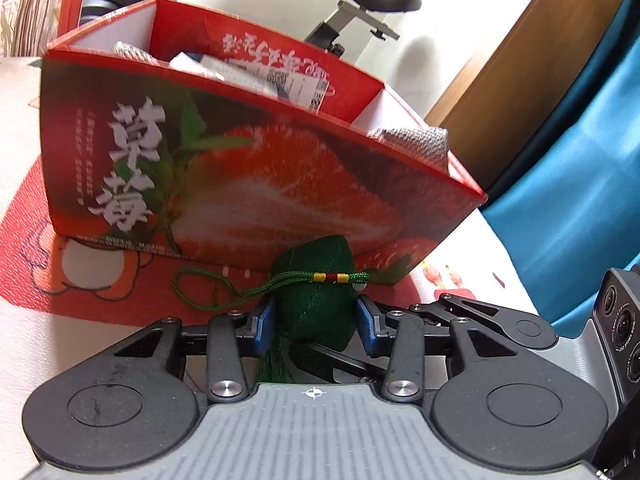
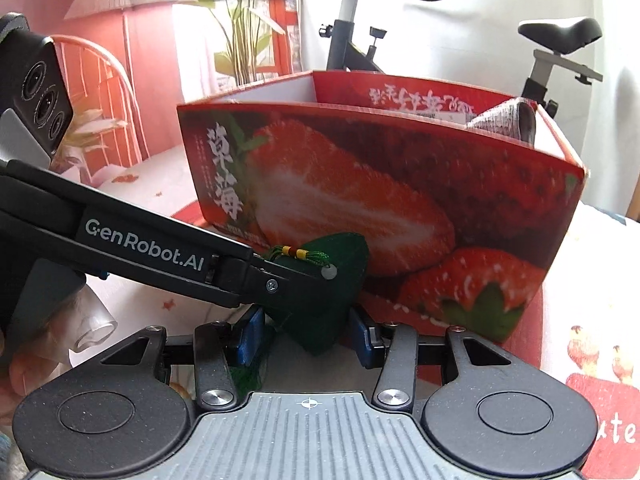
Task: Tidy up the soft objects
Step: 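Lift the green pouch with both tools and lower it into the red box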
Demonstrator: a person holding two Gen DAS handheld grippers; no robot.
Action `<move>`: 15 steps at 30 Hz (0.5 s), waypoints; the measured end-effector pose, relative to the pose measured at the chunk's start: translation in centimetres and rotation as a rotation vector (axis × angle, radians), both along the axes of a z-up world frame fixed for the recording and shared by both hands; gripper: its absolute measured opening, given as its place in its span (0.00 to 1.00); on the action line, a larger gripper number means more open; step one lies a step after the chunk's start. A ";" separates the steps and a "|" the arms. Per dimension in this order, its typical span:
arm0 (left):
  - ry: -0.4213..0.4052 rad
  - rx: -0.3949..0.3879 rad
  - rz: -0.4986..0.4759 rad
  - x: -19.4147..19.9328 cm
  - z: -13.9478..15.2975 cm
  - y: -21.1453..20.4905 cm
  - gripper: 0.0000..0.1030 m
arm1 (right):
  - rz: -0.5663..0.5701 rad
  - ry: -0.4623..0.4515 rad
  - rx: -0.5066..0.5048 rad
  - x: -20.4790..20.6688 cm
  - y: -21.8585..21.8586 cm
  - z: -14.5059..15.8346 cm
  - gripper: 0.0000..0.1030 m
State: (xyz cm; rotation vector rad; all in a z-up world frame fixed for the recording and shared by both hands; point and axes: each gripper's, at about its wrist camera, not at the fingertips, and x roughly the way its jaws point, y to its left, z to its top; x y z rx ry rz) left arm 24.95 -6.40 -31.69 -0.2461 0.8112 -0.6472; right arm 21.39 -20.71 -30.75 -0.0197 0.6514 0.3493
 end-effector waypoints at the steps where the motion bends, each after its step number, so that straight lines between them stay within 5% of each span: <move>1: -0.005 -0.006 0.003 -0.1 0.3 0.2 0.43 | 0.003 -0.008 -0.004 -0.1 0.1 0.3 0.41; 8: -0.091 -0.055 0.018 -0.8 5.2 1.8 0.43 | 0.029 -0.096 -0.038 -0.7 0.9 3.7 0.42; 15: -0.275 -0.098 0.018 -0.5 12.9 2.6 0.42 | 0.082 -0.217 -0.068 0.1 1.5 10.0 0.41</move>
